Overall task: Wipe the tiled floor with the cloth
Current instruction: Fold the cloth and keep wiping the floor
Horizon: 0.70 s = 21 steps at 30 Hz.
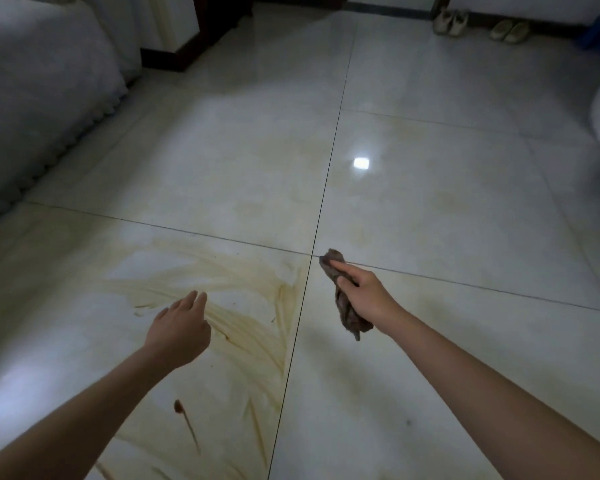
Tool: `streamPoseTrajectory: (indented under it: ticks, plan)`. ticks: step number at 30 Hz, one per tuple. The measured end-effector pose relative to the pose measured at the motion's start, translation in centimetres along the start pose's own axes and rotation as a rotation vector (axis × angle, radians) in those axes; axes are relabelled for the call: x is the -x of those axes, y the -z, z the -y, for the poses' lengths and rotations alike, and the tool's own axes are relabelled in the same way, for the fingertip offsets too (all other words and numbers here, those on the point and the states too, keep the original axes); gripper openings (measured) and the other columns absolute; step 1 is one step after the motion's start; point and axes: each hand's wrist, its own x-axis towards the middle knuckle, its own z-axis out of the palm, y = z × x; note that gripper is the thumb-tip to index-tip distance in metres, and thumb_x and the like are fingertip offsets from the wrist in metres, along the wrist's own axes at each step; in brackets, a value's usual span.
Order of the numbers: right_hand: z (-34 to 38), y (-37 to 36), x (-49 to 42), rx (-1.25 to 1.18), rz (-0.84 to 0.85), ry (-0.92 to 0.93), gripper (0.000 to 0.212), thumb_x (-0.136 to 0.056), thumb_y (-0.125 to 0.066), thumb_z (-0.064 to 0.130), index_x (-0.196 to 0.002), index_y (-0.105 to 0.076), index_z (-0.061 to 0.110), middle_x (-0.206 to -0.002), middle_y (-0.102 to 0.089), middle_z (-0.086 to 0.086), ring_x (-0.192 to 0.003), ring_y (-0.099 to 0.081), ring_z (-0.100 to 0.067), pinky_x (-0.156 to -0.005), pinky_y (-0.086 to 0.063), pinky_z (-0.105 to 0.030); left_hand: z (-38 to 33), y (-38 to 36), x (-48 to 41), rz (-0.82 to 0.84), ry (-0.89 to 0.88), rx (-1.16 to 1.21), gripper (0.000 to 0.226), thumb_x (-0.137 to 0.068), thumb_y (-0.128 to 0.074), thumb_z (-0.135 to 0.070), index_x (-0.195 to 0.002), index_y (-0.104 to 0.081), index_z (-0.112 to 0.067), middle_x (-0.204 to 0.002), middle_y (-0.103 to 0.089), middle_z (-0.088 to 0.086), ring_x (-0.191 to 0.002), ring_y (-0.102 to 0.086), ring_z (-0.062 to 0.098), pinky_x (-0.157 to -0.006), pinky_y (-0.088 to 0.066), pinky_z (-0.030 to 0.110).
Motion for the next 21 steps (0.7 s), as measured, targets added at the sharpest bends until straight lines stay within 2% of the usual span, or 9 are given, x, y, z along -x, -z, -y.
streamPoseTrajectory:
  ticks: [5, 8, 10, 13, 17, 20, 21]
  plan:
    - [1.4, 0.7, -3.3, -0.011, 0.093, 0.022, 0.041, -0.100, -0.042, 0.011, -0.135, -0.056, 0.028, -0.100, -0.059, -0.002, -0.091, -0.056, -0.018, -0.094, -0.044, -0.029, -0.9, 3.8, -1.4, -0.030, 0.051, -0.008, 0.059, -0.100, -0.035, -0.025, -0.153, -0.014, -0.012, -0.161, -0.015, 0.006, -0.145, -0.023, 0.021, -0.116, -0.024, 0.036]
    - [1.9, 0.9, -5.1, -0.015, 0.141, 0.017, 0.039, -0.102, -0.042, 0.013, -0.136, -0.054, 0.028, -0.100, -0.057, 0.001, -0.090, -0.054, -0.015, -0.085, -0.041, -0.024, -0.9, 6.0, -2.1, -0.015, 0.092, -0.018, 0.059, -0.101, -0.034, -0.025, -0.154, -0.012, -0.012, -0.161, -0.015, 0.005, -0.145, -0.023, 0.020, -0.117, -0.022, 0.036]
    - [2.3, 0.9, -6.2, -0.032, 0.166, 0.016, 0.039, -0.102, -0.042, 0.014, -0.136, -0.054, 0.027, -0.098, -0.059, 0.002, -0.087, -0.055, -0.013, -0.081, -0.039, -0.022, -0.6, 7.1, -2.7, -0.032, 0.103, 0.002, 0.058, -0.101, -0.035, -0.024, -0.154, -0.014, -0.013, -0.159, -0.022, 0.002, -0.142, -0.032, 0.019, -0.115, -0.026, 0.035]
    - [3.4, -0.1, -8.2, -0.038, 0.173, 0.024, 0.039, -0.102, -0.042, 0.014, -0.137, -0.054, 0.026, -0.121, -0.059, -0.004, -0.102, -0.055, -0.017, -0.088, -0.038, -0.023, 0.2, 8.1, -3.1, -0.049, 0.125, 0.058, 0.057, -0.101, -0.035, -0.024, -0.154, -0.014, -0.016, -0.157, -0.029, 0.002, -0.135, -0.042, 0.021, -0.110, -0.033, 0.035]
    - [3.6, -3.4, -10.9, -0.005, 0.197, 0.015, 0.039, -0.103, -0.041, 0.016, -0.138, -0.052, 0.028, -0.132, -0.056, -0.007, -0.113, -0.054, -0.022, -0.096, -0.040, -0.028, 3.0, 7.2, -4.5, -0.050, 0.141, 0.078, 0.059, -0.101, -0.035, -0.025, -0.154, -0.011, -0.016, -0.159, -0.023, 0.000, -0.133, -0.044, 0.024, -0.105, -0.040, 0.035]
    - [1.0, -6.6, -12.9, 0.061, 0.173, -0.021, 0.041, -0.103, -0.040, 0.017, -0.140, -0.049, 0.031, -0.138, -0.053, -0.005, -0.114, -0.052, -0.019, -0.092, -0.036, -0.022, 6.3, 4.7, -7.4, 0.051, 0.126, 0.057, 0.062, -0.101, -0.034, -0.026, -0.155, -0.005, -0.016, -0.162, -0.012, 0.004, -0.138, -0.038, 0.025, -0.110, -0.036, 0.036]
    - [-0.3, -7.7, -13.8, 0.123, 0.147, -0.026, 0.042, -0.103, -0.039, 0.018, -0.143, -0.045, 0.031, -0.144, -0.048, -0.005, -0.120, -0.049, -0.019, -0.093, -0.034, -0.021, 7.4, 3.8, -8.9, 0.084, 0.101, 0.024, 0.063, -0.101, -0.034, -0.028, -0.155, -0.004, -0.016, -0.162, -0.008, 0.005, -0.142, -0.032, 0.024, -0.113, -0.032, 0.036]
